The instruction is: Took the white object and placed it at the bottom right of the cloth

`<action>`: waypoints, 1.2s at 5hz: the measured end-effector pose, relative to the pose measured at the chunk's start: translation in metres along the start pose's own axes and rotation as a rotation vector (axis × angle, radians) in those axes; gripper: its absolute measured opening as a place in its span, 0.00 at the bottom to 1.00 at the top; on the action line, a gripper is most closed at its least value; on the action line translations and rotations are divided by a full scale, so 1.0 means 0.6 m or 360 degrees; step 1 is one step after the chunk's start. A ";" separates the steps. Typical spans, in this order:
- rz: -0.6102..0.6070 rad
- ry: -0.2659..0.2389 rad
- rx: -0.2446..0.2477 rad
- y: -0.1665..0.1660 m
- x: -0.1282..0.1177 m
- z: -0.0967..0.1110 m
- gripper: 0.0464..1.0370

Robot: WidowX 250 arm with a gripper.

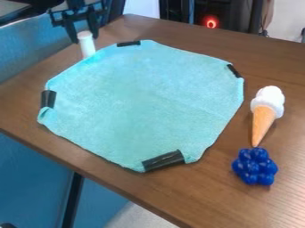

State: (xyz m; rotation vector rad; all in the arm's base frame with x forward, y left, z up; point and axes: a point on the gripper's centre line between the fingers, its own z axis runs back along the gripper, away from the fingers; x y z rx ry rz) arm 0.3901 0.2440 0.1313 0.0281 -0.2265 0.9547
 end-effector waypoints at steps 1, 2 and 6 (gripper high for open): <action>-0.0087 -0.0103 -0.0106 -0.038 -0.020 0.060 0.50; -0.0234 -0.0122 -0.0198 -0.074 -0.073 0.105 0.50; -0.0788 0.0025 -0.0188 -0.050 -0.350 0.125 0.50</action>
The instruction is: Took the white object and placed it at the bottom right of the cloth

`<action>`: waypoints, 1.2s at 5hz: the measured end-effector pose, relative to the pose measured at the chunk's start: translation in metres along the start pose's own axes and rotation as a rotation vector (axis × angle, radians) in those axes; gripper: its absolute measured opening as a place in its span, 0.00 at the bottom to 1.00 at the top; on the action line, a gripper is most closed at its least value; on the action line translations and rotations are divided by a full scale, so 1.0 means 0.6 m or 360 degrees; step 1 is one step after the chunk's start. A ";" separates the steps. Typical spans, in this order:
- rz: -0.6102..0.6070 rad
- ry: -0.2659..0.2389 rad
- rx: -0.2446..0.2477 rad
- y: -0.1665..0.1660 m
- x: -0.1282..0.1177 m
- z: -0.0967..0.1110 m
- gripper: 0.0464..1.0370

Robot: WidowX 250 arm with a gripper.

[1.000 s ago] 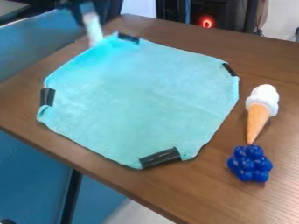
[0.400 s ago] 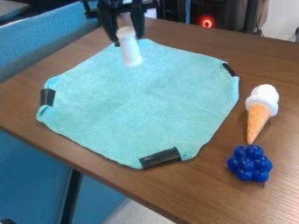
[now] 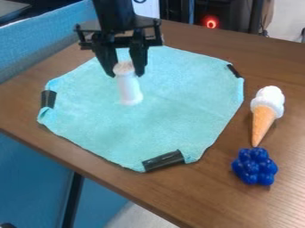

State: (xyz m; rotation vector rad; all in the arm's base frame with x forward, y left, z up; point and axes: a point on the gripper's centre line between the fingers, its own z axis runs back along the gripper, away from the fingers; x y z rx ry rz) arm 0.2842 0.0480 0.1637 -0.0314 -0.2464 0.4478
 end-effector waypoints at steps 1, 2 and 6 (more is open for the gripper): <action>-0.0050 -0.0009 0.0024 -0.008 -0.020 -0.013 0.50; -0.0110 -0.0043 0.0048 -0.025 -0.034 -0.031 0.50; -0.0062 -0.0046 0.0188 -0.038 -0.032 -0.086 0.85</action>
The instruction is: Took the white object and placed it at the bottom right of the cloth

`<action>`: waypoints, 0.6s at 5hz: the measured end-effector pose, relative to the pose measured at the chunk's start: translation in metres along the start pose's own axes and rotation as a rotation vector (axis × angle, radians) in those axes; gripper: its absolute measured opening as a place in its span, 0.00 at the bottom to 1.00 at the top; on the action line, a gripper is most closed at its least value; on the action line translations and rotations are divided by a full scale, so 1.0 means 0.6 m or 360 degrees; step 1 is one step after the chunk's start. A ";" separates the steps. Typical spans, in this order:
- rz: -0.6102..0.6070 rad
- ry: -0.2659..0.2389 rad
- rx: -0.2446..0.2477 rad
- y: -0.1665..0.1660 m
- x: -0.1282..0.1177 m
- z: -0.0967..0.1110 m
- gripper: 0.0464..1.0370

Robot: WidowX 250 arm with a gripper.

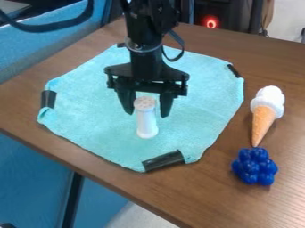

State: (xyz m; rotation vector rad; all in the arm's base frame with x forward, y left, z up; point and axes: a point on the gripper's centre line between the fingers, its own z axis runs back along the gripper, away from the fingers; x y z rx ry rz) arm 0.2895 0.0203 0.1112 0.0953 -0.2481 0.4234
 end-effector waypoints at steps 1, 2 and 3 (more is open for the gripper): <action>0.0050 -0.0004 -0.0015 0.012 0.006 -0.001 0.97; 0.0051 -0.0055 -0.0137 0.017 0.017 0.042 0.96; 0.0069 -0.0134 -0.0285 0.031 0.033 0.099 0.96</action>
